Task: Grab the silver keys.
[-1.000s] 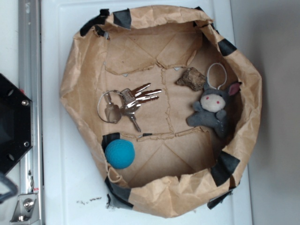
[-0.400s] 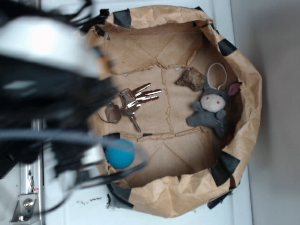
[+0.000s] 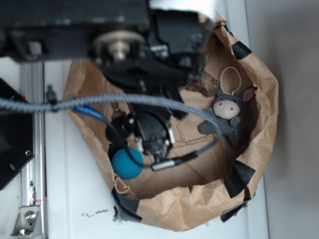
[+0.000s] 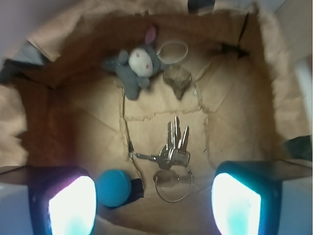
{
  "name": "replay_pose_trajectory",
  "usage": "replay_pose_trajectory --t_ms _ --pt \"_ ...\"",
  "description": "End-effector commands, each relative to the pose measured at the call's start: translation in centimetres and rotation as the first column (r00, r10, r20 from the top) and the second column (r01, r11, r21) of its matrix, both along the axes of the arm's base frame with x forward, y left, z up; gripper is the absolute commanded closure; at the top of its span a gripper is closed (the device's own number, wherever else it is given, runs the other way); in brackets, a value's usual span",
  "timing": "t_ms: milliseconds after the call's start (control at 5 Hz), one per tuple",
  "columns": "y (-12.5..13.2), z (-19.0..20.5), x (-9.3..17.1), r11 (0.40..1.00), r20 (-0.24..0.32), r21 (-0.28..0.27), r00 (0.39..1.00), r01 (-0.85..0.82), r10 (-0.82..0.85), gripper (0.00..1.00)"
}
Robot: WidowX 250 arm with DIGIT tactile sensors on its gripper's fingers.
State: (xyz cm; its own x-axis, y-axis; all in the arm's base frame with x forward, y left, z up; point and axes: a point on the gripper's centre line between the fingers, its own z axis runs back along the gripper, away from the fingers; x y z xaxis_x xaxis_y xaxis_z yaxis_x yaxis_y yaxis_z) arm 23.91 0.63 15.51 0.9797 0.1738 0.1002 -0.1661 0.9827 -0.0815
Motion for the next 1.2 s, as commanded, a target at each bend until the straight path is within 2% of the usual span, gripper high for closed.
replay_pose_trajectory --t_ms 0,200,400,600,1000 --pt "0.5 -4.5 0.1 0.999 -0.001 -0.024 0.999 -0.032 0.032 0.0" --pt "1.1 -7.3 0.1 0.998 -0.068 -0.028 0.997 -0.051 0.049 0.0" --pt "2.1 -10.4 -0.9 0.997 -0.162 -0.018 0.984 -0.071 0.068 0.0" --pt "3.2 -10.9 -1.8 0.994 -0.191 -0.033 0.977 -0.101 0.093 0.0" --pt "3.3 -10.6 -2.7 0.998 -0.202 -0.019 0.978 -0.055 0.05 0.0"
